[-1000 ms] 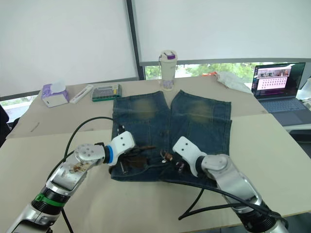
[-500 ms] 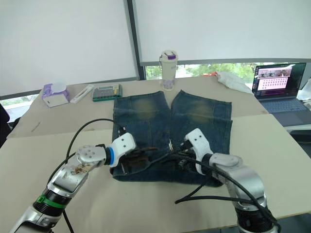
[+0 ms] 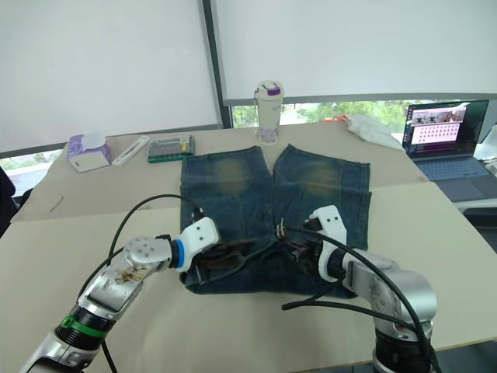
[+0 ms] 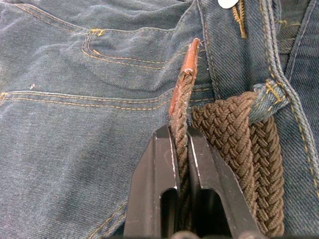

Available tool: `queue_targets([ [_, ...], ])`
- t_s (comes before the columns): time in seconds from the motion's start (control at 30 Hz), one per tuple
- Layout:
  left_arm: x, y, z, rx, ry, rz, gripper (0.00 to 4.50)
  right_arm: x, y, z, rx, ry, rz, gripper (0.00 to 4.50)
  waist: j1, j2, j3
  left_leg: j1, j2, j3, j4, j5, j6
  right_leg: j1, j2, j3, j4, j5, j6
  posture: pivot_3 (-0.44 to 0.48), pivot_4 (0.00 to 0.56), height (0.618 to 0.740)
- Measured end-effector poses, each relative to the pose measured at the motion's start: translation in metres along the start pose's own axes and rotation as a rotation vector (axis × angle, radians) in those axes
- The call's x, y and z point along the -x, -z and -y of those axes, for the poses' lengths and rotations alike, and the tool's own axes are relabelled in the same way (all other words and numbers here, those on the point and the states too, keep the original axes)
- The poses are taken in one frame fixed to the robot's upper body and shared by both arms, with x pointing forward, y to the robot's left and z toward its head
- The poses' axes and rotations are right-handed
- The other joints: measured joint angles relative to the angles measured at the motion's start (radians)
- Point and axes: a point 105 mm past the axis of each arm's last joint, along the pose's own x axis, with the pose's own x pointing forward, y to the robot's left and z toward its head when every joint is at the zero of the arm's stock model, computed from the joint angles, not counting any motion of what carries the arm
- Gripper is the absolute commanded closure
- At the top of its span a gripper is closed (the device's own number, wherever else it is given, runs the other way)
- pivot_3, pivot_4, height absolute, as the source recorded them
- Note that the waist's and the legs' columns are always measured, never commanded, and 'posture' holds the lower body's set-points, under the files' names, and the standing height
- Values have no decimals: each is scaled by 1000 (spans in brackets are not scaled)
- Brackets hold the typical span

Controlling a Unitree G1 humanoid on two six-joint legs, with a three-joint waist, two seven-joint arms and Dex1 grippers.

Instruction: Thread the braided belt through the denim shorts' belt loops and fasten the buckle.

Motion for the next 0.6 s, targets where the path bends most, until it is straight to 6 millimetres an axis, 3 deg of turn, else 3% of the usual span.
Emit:
queue_targets([
  [0.1,0,0,1,0,3,-1,4500,2,5,3,7,8,-21,4456,0,0,0,0,0,0,0,0,0,0,0,0,0,0,0,0,150,740],
  [0.27,-1,1,3,-1,13,-3,4500,3,5,6,98,36,-37,2681,-1,0,0,0,0,0,0,0,0,0,0,0,0,0,0,0,150,740],
  [0.6,-2,2,4,3,14,-6,4500,-5,8,6,217,97,-50,2681,-1,0,0,0,0,0,0,0,0,0,0,0,0,0,0,0,150,740],
])
